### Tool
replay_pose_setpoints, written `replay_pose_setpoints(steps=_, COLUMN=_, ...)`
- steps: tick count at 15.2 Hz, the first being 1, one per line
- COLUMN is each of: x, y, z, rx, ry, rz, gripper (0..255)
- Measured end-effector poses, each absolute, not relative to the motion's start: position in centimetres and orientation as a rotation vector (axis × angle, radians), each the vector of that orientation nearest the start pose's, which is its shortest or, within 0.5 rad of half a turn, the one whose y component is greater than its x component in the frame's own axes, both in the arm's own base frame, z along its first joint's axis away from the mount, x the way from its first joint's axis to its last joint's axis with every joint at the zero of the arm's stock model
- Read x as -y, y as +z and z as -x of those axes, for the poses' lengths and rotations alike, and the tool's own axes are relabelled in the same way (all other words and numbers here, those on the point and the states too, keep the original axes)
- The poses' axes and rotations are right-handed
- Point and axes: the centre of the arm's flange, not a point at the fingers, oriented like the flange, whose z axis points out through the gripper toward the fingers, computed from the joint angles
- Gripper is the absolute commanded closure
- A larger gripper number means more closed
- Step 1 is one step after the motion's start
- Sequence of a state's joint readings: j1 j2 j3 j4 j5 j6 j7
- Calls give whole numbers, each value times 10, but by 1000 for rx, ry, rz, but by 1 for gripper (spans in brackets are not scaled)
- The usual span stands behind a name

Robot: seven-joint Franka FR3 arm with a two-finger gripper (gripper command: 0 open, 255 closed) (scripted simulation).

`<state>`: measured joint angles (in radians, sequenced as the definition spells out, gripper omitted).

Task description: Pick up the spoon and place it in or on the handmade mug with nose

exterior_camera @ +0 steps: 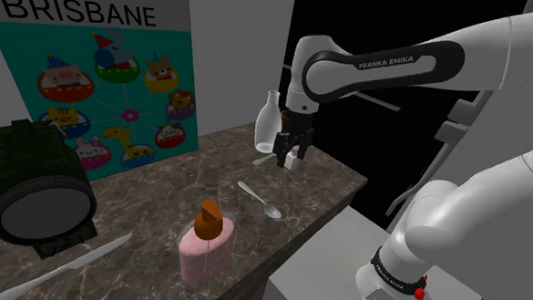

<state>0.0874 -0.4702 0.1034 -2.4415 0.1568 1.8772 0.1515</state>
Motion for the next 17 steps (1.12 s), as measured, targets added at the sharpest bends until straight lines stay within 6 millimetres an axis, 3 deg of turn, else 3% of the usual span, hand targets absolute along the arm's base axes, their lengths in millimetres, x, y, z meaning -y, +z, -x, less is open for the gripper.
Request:
replay_pose_setpoints(steps=10, x=-147, y=373, z=-442, rx=-38, ry=210, rz=2984, gripper=0)
replay_pose_setpoints(steps=17, x=-154, y=337, z=-440, rx=-39, ry=211, rz=2981, gripper=0)
